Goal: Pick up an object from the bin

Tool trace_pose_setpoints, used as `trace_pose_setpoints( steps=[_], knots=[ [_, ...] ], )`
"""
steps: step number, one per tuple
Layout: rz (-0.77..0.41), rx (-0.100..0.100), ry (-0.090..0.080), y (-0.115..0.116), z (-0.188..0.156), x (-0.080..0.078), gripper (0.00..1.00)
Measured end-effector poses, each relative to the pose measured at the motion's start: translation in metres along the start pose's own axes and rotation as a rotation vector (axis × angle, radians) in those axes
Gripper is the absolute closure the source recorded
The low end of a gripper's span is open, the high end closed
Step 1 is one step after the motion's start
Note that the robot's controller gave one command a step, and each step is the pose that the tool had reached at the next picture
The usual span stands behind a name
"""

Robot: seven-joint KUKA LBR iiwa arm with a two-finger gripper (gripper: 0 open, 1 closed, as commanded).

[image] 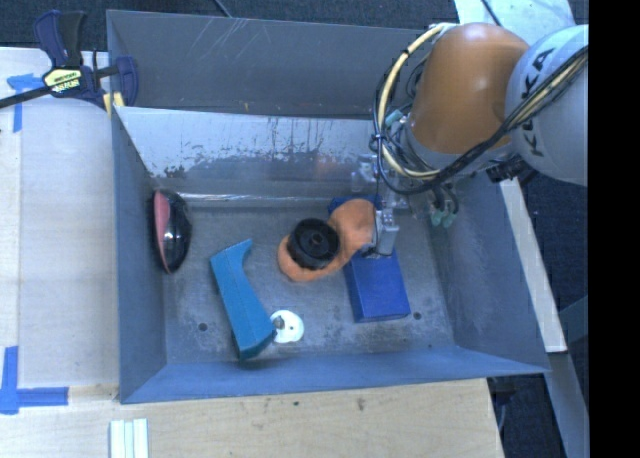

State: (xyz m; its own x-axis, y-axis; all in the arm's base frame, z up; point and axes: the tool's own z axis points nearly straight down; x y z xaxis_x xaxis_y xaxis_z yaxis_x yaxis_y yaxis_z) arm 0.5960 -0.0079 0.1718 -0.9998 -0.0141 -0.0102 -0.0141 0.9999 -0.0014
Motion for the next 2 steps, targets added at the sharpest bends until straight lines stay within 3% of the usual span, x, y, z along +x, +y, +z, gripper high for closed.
trace_pose_setpoints(
  steps=[1,2],
  knots=[
    [-0.004,-0.002,0.007,0.007,0.056,0.021,0.00],
    [0.001,-0.003,-0.019,-0.006,0.088,-0.012,1.00]
  ],
)
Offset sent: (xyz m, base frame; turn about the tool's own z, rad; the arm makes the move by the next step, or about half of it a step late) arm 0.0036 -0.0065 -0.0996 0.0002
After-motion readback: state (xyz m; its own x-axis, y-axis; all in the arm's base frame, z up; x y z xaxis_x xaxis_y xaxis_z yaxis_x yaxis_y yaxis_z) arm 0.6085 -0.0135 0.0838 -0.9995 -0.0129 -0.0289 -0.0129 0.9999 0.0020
